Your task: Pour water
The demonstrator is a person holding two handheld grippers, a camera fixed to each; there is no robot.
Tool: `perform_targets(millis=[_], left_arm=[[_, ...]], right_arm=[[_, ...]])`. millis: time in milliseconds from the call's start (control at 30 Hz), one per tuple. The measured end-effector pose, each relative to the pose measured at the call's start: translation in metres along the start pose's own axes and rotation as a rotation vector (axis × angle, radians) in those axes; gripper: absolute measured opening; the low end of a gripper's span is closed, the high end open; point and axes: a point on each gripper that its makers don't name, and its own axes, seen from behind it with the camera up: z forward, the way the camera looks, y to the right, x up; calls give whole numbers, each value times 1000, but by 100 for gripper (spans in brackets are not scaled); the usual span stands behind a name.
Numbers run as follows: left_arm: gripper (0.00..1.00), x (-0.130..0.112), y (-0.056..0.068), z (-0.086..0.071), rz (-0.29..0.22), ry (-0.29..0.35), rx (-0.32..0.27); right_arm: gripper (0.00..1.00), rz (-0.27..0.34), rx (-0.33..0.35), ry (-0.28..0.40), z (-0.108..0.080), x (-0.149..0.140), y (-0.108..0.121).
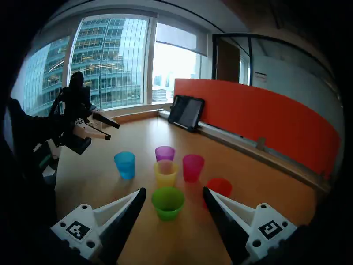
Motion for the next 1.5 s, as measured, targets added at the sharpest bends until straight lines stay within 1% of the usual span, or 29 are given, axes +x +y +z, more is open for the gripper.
perform_targets(millis=[167,367,567,667,1000,1267,1500], left_arm=[[99,-15,9,4,-5,-25,-32],[98,-40,21,11,-1,-81,-72],[98,-65,25,16,9,-149,-91],[98,-73,26,20,14,-177,-99],[98,-84,27,33,19,-224,-125],[99,-87,31,46,21,-241,-149],[98,-87,34,56,33,-254,-161]], right_arm=[[100,-13,8,-34,9,-16,0],[100,-37,16,-79,20,-37,-2],[100,-48,27,-115,31,-54,-4],[100,-51,33,-129,35,-60,-4],[100,-55,48,-161,51,-76,-4],[100,-64,56,-186,64,-84,-5],[100,-65,70,-209,77,-91,-6]])
